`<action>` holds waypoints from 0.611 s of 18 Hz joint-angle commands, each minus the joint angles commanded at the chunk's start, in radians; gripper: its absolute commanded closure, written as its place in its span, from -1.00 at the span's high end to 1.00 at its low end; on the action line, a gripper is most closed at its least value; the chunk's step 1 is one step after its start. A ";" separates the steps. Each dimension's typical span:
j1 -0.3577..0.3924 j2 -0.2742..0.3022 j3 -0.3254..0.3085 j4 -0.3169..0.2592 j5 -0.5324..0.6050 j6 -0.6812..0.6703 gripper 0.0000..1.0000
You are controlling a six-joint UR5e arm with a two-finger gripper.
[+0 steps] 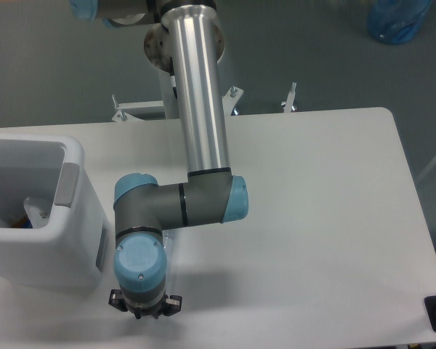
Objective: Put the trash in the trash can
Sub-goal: 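Move the gripper back and lower it over the plastic bottle, then close the gripper on the bottle and lift it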
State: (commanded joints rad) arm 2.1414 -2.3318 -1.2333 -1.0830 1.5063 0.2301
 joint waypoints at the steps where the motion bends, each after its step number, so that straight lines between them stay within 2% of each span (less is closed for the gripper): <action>1: 0.000 0.014 0.000 0.000 0.000 0.002 -1.00; 5: 0.058 0.101 0.023 0.008 -0.035 0.002 -1.00; 11: 0.184 0.245 0.034 0.011 -0.205 0.000 -1.00</action>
State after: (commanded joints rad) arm 2.3253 -2.0865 -1.1996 -1.0723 1.3012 0.2301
